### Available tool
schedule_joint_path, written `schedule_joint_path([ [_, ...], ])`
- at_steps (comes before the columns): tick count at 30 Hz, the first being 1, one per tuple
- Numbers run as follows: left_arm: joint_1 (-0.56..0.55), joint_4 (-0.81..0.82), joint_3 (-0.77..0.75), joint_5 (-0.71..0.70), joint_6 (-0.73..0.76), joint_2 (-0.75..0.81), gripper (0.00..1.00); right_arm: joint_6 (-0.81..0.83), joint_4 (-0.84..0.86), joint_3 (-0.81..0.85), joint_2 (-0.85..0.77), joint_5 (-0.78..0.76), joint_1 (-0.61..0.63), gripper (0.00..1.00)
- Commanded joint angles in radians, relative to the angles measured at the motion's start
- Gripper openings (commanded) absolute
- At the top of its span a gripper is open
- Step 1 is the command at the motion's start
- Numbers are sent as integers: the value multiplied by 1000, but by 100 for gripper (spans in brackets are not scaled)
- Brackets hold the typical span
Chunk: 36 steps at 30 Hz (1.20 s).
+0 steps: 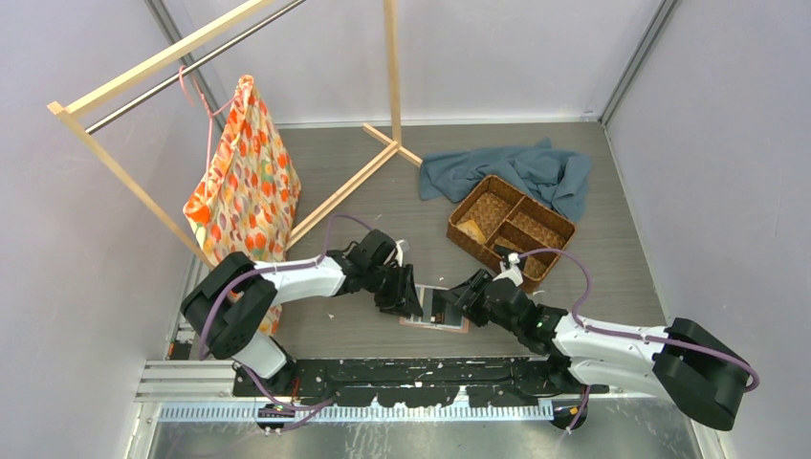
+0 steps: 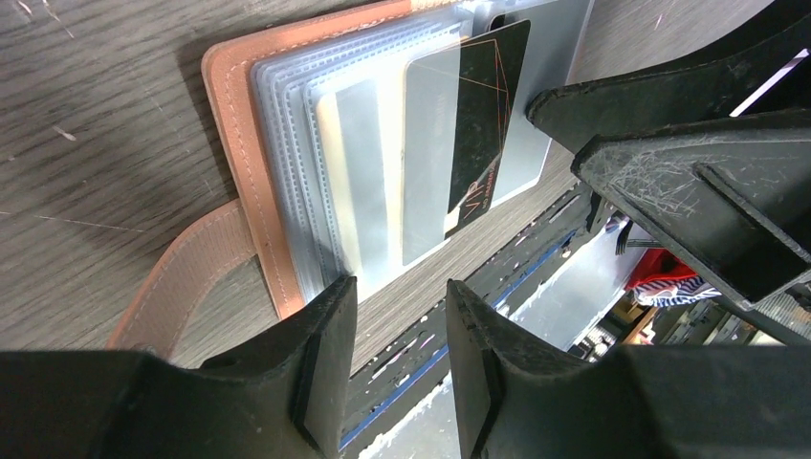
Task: Take the credit cards out of the card holder
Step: Remove the credit card from the card holder.
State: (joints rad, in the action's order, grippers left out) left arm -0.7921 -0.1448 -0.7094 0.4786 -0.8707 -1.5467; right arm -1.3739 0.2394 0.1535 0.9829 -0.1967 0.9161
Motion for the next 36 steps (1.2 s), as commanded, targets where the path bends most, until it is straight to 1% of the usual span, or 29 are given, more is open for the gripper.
schedule_joint_path([
  [1, -4, -35, 18, -32, 24, -22, 41, 25, -9, 20, 15, -7, 1, 55],
  [12, -16, 100, 21, 18, -42, 2, 42, 26, 1, 27, 35, -3, 0, 55],
  [21, -28, 128, 9, 25, -55, -16, 41, 27, 3, 24, 36, -2, 1, 55],
  [29, -37, 119, 7, 7, -52, -56, 41, 26, 3, 21, 30, -5, 0, 55],
  [36, -54, 178, 10, 13, -75, -109, 41, 23, -2, 13, 20, -9, 1, 55],
])
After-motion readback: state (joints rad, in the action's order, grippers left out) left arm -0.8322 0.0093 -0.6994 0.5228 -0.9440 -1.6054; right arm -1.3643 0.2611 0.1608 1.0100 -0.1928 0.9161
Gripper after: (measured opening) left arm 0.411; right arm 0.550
